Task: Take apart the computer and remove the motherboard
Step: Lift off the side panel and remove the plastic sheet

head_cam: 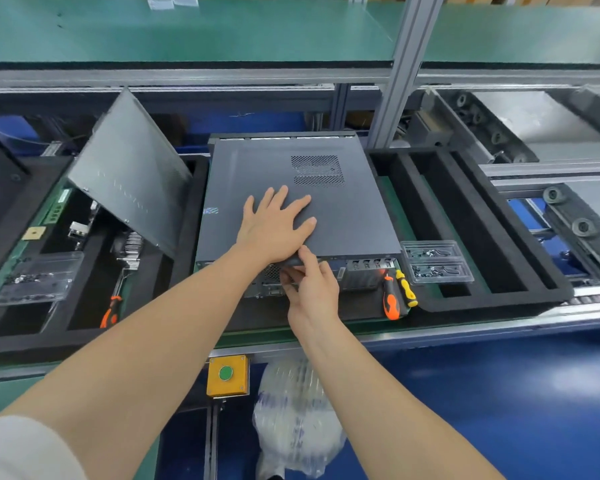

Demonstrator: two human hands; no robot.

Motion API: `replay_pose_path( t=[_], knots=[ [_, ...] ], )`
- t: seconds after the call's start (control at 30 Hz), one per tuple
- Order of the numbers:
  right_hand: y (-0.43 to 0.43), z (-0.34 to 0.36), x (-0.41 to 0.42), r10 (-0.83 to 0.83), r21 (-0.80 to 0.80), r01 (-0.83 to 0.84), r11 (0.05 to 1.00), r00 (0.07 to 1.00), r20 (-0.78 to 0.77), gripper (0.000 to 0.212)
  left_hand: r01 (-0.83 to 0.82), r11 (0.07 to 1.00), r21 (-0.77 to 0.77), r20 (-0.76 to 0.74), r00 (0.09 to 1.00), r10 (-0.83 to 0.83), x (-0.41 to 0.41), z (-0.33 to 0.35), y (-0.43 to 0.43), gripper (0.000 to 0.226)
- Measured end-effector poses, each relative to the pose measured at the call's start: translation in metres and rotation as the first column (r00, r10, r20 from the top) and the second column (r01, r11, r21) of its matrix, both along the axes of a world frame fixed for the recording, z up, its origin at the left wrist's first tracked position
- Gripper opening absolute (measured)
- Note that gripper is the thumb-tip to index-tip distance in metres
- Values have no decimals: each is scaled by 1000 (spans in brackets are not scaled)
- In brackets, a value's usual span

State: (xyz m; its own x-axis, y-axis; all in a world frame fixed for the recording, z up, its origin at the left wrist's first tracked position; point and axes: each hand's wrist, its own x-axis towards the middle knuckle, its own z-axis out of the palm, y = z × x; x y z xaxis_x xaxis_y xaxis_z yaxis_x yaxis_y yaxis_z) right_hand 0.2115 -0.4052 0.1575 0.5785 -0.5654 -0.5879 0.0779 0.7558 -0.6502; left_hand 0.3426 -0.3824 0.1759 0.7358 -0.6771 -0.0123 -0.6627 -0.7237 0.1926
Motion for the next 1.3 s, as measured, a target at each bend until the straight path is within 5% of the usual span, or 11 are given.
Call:
replay_pose_path(
  t=[0.23,0.37,0.53,0.63,0.77,1.3],
  knots=[
    [-7,45,13,-31,-31,39,999,977,211,9,-14,999,-41,-93,996,10,8,62,2,55],
    [-20,75,25,0,82,-31,996,935,355,39,5,1000,5,-180,984,-4,8,90,-2,47],
    [-35,84,19,35,15,-43,999,942,334,36,10,1000,-19,-184,983,-13,4,104,-8,45],
    [-39,85,11,20,37,-36,999,926,377,15,45,999,11,-60,997,-44,-1,111,-18,44],
    [-55,95,6,-13,22,3,1000,890,455,19,130,990,-48,53,990,-127,-6,125,-40,45],
    [-206,119,-64,-297,-14,336,942,848,438,27,437,897,-63,-103,891,-442,-57,153,-181,49]
  ],
)
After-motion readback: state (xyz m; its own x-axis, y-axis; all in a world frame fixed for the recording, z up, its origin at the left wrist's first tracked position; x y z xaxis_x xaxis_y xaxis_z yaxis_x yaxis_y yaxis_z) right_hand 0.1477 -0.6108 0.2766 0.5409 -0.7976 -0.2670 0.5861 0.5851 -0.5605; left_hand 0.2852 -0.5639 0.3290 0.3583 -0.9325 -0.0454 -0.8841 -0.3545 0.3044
